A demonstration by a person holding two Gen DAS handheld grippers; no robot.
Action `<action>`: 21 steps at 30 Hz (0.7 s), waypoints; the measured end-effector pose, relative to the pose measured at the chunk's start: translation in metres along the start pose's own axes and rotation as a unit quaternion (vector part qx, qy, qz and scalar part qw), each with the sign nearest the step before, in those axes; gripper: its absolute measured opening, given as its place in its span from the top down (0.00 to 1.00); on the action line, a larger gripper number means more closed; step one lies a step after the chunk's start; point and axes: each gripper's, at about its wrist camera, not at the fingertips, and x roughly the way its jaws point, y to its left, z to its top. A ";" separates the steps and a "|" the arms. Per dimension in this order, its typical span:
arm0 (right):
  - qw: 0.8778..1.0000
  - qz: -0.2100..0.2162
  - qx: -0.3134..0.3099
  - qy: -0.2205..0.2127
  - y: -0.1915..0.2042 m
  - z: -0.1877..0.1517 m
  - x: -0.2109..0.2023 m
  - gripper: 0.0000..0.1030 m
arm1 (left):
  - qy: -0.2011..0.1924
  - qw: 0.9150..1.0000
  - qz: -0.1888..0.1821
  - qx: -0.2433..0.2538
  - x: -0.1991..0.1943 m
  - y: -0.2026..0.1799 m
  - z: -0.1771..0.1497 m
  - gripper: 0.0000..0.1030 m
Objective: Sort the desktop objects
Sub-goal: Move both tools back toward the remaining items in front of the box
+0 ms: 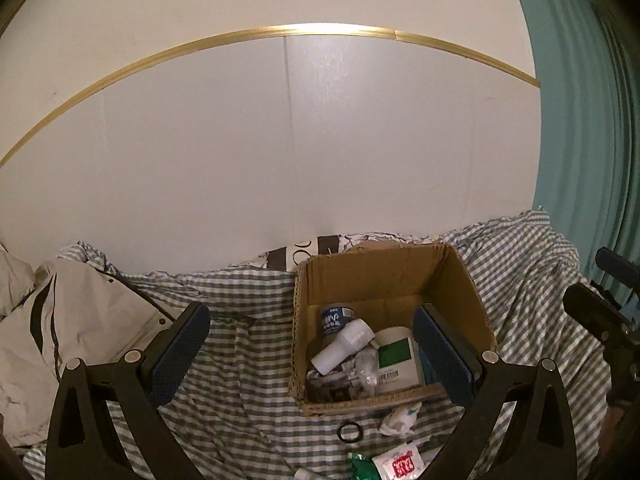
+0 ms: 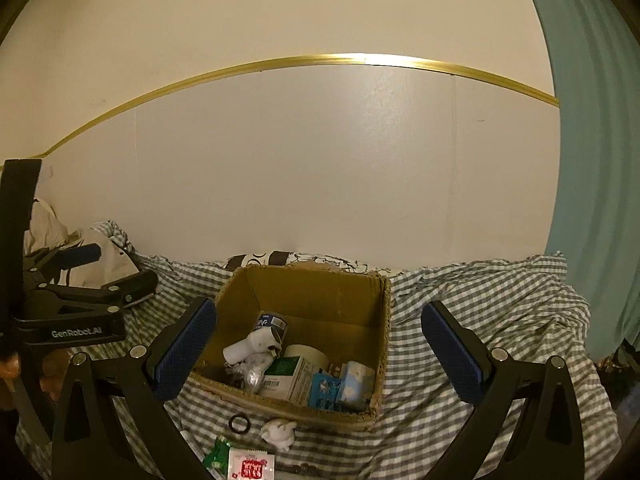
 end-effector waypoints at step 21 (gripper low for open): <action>0.998 0.003 -0.011 0.067 0.003 -0.063 -0.005 0.00 | 0.074 0.997 -0.012 -0.019 0.002 0.020 -0.076 0.00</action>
